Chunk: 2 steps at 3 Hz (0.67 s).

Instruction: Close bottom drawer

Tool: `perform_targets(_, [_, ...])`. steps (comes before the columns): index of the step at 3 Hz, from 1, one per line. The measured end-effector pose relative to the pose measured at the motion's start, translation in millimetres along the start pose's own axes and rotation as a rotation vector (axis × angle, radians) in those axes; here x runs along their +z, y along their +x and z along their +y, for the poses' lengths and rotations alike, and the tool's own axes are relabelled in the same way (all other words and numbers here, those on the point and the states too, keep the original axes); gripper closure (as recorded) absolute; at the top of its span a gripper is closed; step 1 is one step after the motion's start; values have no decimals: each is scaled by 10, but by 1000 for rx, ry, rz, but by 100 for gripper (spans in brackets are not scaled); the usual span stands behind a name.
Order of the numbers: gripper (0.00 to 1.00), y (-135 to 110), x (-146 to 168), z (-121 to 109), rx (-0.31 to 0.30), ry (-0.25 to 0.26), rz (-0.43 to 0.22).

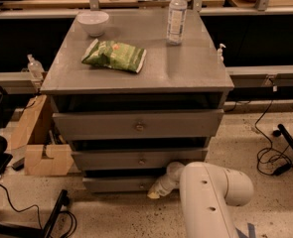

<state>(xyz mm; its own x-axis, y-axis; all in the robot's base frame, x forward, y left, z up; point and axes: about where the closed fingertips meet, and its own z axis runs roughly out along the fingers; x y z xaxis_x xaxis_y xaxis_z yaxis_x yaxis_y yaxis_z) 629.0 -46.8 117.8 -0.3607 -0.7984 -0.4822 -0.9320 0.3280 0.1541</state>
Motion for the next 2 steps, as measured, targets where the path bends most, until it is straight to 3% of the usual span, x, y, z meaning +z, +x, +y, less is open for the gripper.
perform_targets(1, [100, -11, -77, -51, 19, 48, -12])
perform_targets(2, [100, 30, -76, 22, 19, 48, -12])
